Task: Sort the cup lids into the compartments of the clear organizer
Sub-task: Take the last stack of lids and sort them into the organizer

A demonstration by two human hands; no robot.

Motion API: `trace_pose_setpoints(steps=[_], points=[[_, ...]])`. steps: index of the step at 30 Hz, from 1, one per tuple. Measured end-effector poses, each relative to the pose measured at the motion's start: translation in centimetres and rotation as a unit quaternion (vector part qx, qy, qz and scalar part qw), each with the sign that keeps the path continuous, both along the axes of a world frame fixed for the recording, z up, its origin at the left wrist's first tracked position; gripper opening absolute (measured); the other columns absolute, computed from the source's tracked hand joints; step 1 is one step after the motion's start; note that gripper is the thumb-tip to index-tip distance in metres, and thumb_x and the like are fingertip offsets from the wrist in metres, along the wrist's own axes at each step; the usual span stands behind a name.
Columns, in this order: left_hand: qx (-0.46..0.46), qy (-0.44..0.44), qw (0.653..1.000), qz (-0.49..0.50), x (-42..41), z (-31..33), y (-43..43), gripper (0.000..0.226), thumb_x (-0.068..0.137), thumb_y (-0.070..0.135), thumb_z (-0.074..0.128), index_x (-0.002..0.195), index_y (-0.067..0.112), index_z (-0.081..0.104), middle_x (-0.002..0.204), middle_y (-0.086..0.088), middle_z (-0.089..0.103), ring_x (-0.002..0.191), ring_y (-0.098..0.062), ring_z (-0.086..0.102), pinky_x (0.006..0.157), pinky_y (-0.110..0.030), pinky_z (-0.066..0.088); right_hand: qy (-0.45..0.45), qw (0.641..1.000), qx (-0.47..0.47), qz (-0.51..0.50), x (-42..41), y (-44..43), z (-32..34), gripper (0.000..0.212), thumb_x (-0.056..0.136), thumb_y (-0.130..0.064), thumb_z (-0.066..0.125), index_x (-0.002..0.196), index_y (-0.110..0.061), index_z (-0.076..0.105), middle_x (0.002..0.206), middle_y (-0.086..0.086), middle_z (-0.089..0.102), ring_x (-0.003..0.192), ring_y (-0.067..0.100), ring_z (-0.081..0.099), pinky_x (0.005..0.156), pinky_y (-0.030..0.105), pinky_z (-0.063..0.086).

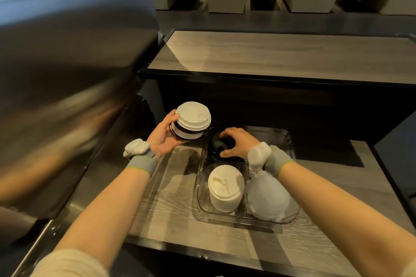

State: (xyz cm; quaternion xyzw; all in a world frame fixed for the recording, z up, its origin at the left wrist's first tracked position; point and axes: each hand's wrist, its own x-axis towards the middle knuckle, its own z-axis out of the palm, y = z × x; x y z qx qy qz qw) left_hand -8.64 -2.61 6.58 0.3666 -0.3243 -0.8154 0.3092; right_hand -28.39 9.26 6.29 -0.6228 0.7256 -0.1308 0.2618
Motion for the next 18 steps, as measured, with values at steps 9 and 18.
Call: trace_pose_setpoints(steps=[9, 18], points=[[-0.045, -0.067, 0.994, -0.08, -0.6, 0.5, 0.4, 0.077, 0.073, 0.025, 0.059, 0.145, 0.029, 0.032, 0.147, -0.011, 0.04, 0.118, -0.033, 0.049, 0.081, -0.048, 0.052, -0.12, 0.967, -0.205, -0.095, 0.6, -0.7, 3.4, 0.042, 0.087, -0.037, 0.059, 0.124, -0.018, 0.054, 0.131, 0.004, 0.047, 0.126, 0.02, 0.039, 0.098, 0.026, 0.031], [-0.103, -0.088, 0.982, -0.128, -3.0, 1.0, 1.7, 0.055, 0.094, 0.03, 0.047, 0.145, 0.032, 0.029, 0.15, -0.006, 0.036, 0.132, -0.033, 0.041, 0.095, -0.052, 0.045, -0.215, 0.961, -0.16, -0.07, 1.1, -0.3, 4.2, 0.061, 0.08, -0.034, 0.069, 0.133, -0.02, 0.042, 0.134, 0.004, 0.047, 0.121, 0.017, 0.046, 0.097, 0.027, 0.04]])
